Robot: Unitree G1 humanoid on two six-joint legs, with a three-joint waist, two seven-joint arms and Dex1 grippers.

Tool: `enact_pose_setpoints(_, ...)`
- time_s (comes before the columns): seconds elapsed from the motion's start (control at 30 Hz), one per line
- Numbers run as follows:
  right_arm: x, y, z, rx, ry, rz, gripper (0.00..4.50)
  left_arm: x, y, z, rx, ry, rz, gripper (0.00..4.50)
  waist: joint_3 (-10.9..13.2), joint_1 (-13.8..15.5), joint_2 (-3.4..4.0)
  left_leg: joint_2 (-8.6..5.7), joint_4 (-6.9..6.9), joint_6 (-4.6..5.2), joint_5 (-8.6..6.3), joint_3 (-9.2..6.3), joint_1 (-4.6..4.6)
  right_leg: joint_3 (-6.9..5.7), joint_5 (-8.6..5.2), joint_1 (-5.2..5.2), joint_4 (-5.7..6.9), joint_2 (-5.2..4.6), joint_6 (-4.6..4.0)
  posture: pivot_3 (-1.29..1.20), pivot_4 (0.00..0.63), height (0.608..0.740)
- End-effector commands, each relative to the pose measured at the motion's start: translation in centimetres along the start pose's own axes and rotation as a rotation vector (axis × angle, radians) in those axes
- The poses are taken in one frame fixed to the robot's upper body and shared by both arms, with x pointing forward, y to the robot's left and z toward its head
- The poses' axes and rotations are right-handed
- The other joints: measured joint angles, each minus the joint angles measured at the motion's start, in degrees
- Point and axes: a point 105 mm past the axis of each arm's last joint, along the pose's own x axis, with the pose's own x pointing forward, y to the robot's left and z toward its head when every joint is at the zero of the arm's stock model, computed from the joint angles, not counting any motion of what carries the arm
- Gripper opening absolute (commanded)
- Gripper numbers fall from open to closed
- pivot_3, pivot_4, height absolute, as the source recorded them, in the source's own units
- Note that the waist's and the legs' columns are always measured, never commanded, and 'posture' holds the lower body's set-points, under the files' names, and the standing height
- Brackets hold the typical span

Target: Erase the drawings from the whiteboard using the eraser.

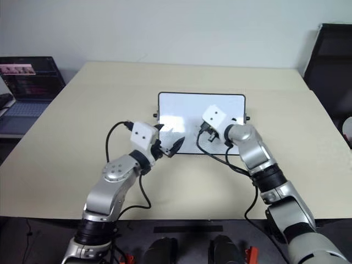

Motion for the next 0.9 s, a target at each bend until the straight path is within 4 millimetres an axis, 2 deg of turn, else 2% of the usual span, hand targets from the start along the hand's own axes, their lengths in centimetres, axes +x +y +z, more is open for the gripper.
enact_pose_setpoints(0.03,0.8,0.1,-0.8,-0.002,0.049,-0.004,1.06,-0.2,-0.2,1.3,0.010,-0.049,-0.004,4.50,0.0,-0.4,0.00,0.01,0.00,0.00,0.00,0.01,0.05,0.02,0.00,0.03,0.00,0.01,0.04,0.00,0.150,0.740)
enact_pose_setpoints(0.27,1.8,0.6,0.2,-0.019,0.024,0.021,1.06,-0.5,-0.1,1.2,0.005,-0.046,0.015,4.50,0.0,-0.9,-0.01,0.05,-0.05,0.01,0.00,0.10,0.67,0.16,-0.03,0.56,-0.01,0.04,0.08,0.00,0.150,0.740)
enact_pose_setpoints(0.47,2.3,1.3,1.0,-0.027,0.005,0.041,1.06,-0.8,0.1,1.1,0.005,-0.044,0.033,4.50,0.0,-1.2,-0.01,0.07,-0.07,0.01,0.00,0.13,0.68,0.21,-0.03,0.55,-0.01,0.04,0.08,0.00,0.150,0.740)
enact_pose_setpoints(0.7,2.6,2.5,1.2,-0.028,-0.003,0.066,1.06,-0.8,0.2,1.1,0.005,-0.044,0.041,4.50,0.0,-1.3,0.00,0.07,-0.13,0.00,-0.01,0.16,0.66,0.23,-0.04,0.52,-0.05,0.04,0.09,0.00,0.150,0.740)
enact_pose_setpoints(0.9,2.6,2.6,0.8,-0.028,0.004,0.069,1.06,-0.9,0.6,1.0,0.007,-0.043,0.051,4.50,0.0,-1.3,0.00,0.06,-0.16,0.00,-0.01,0.17,0.64,0.23,-0.06,0.50,-0.08,0.02,0.07,0.00,0.150,0.740)
